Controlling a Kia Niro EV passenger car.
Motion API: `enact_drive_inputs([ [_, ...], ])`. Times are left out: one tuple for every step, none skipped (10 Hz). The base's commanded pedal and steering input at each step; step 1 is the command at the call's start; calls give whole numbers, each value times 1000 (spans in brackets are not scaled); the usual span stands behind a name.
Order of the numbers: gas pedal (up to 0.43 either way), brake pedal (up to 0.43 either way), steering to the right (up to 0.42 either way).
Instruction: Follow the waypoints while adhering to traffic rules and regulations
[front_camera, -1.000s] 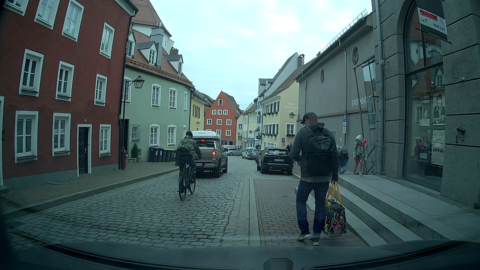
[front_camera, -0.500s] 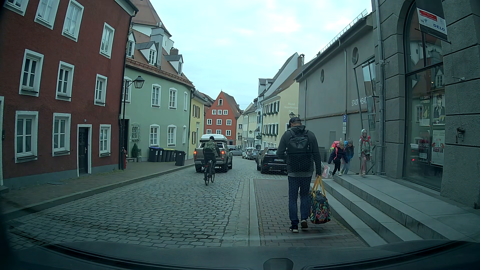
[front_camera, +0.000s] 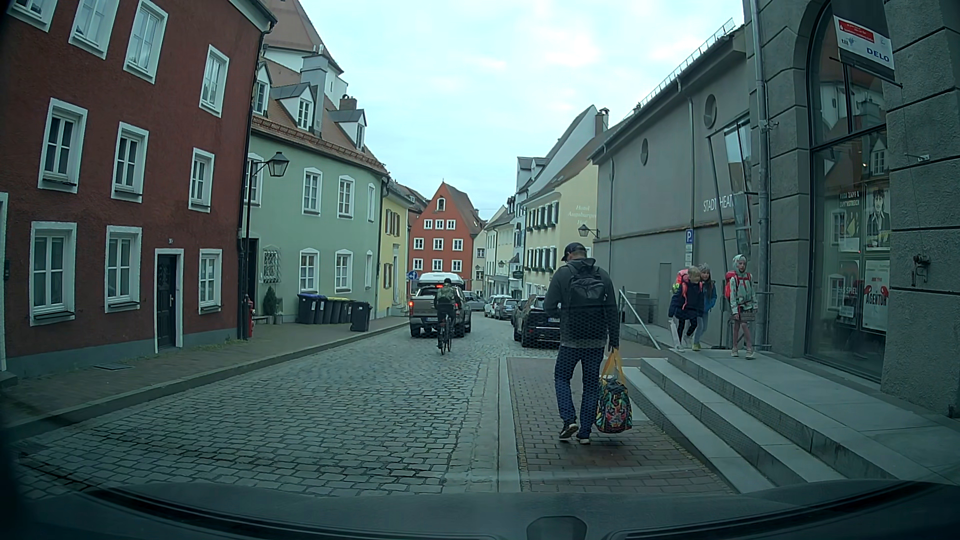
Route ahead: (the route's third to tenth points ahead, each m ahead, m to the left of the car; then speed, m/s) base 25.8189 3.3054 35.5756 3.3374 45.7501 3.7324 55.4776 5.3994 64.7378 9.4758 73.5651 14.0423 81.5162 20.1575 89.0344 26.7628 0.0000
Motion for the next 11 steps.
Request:
enact_drive_inputs([
  [0, 305, -217],
  [0, 305, -217],
  [0, 305, -217],
  [0, 305, -217],
  [0, 305, -217],
  [0, 305, -217],
  [0, 305, -217],
  [0, 305, -217],
  [0, 305, -217],
  [0, 305, -217],
  [0, 305, -217],
])
